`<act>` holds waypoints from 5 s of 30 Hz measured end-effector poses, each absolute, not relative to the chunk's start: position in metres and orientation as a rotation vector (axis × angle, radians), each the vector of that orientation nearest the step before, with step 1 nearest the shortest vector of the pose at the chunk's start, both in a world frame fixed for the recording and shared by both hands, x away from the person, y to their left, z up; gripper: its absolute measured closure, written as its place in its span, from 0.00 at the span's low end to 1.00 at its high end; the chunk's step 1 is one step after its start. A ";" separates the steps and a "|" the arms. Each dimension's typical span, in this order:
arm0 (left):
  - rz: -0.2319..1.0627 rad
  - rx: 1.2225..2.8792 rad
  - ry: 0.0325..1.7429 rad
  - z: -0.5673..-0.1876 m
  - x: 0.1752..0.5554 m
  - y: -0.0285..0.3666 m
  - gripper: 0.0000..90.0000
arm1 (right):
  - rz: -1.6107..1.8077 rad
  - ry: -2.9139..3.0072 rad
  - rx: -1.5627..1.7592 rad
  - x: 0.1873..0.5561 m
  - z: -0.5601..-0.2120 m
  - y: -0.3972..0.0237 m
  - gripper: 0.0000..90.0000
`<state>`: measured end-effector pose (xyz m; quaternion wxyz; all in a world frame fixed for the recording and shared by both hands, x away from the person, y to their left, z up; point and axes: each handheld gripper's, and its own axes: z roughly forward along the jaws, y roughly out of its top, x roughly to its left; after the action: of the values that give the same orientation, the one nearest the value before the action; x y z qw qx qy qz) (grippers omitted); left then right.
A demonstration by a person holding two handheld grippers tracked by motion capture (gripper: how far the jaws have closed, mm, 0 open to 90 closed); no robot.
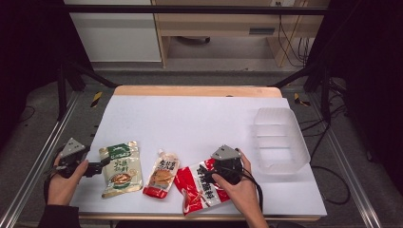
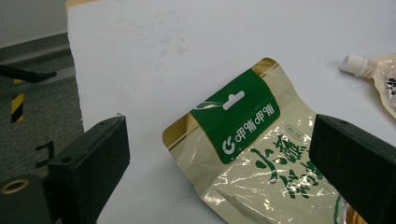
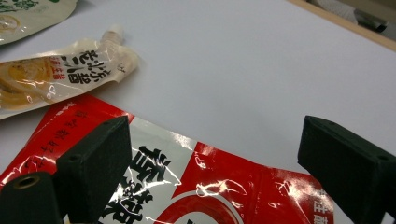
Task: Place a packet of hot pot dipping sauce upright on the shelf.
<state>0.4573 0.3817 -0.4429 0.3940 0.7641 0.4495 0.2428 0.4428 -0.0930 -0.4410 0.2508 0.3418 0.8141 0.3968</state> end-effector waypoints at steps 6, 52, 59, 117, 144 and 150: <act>0.620 1.935 1.143 -0.443 0.458 0.385 0.06 | 1.105 2.192 0.892 0.435 -0.437 -0.095 0.15; 0.504 2.094 1.065 -0.455 0.482 0.375 0.33 | 1.008 2.312 0.880 0.439 -0.449 -0.093 0.15; 0.450 2.111 1.037 -0.450 0.464 0.378 0.42 | 1.004 2.316 0.883 0.439 -0.449 -0.094 0.15; 0.459 2.099 0.852 -0.364 0.432 0.381 1.00 | 0.987 2.351 0.851 0.441 -0.450 -0.092 0.15; 0.546 2.172 0.652 -0.318 0.432 0.298 1.00 | 0.867 2.432 0.593 0.441 -0.430 -0.075 0.18; 0.523 2.195 0.570 -0.309 0.441 0.266 1.00 | 0.813 2.453 0.599 0.451 -0.412 -0.081 0.16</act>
<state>0.4410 0.2663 -0.3086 0.3958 0.8661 0.2249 0.2065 0.4509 -0.0811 -0.4116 0.2420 0.2190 0.8972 0.2975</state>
